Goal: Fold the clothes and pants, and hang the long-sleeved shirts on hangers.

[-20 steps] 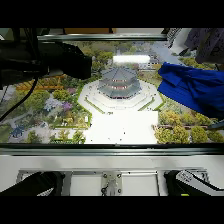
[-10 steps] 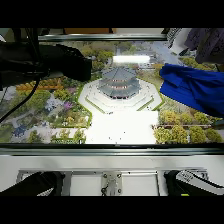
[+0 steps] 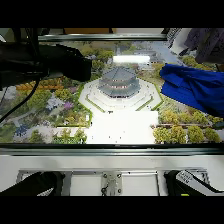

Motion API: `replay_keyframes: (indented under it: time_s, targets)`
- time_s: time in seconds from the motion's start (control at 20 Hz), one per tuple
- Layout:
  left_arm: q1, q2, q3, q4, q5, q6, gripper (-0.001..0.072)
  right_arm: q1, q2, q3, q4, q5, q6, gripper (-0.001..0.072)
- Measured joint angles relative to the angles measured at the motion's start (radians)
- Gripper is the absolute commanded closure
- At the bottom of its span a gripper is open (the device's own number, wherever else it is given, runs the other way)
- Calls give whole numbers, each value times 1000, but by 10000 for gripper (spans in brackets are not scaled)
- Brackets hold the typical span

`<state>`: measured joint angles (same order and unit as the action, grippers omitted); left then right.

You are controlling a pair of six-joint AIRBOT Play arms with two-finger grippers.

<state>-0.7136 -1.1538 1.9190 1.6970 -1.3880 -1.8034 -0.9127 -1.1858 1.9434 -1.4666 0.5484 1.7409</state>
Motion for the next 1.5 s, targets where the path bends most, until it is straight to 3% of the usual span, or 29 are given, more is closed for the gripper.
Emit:
replay_keyframes:
  time_s: [0.15, 0.3, 0.45, 0.75, 1.0, 1.25, 1.3, 1.4, 1.45, 1.5]
  targets:
    - [0, 0, 0, 1, 0, 0, 696, 10, 37, 0, 335, 23, -218, 64]
    - [2, 0, -5, 6, 12, 0, 696, 50, 43, 0, 780, 176, -523, 65]
    - [2, 11, -59, 9, 67, -2, 696, 169, 36, -8, 1030, 363, -726, 65]
    - [43, 93, -286, 8, 220, -25, 696, 629, 32, -152, 1003, 541, -858, 66]
    - [127, 196, -486, -39, 308, -46, 696, 1003, 31, -413, 863, 571, -881, 66]
    - [206, 277, -647, -167, 392, -52, 696, 1180, 30, -554, 761, 563, -885, 67]
    - [215, 287, -671, -185, 401, -52, 696, 1194, 30, -565, 751, 563, -885, 105]
    - [224, 301, -707, -207, 414, -52, 696, 1210, 31, -578, 739, 559, -885, 552]
    - [227, 305, -723, -214, 417, -52, 696, 1215, 31, -581, 734, 559, -883, 696]
    - [227, 307, -734, -217, 420, -52, 696, 1219, 30, -584, 732, 559, -878, 697]
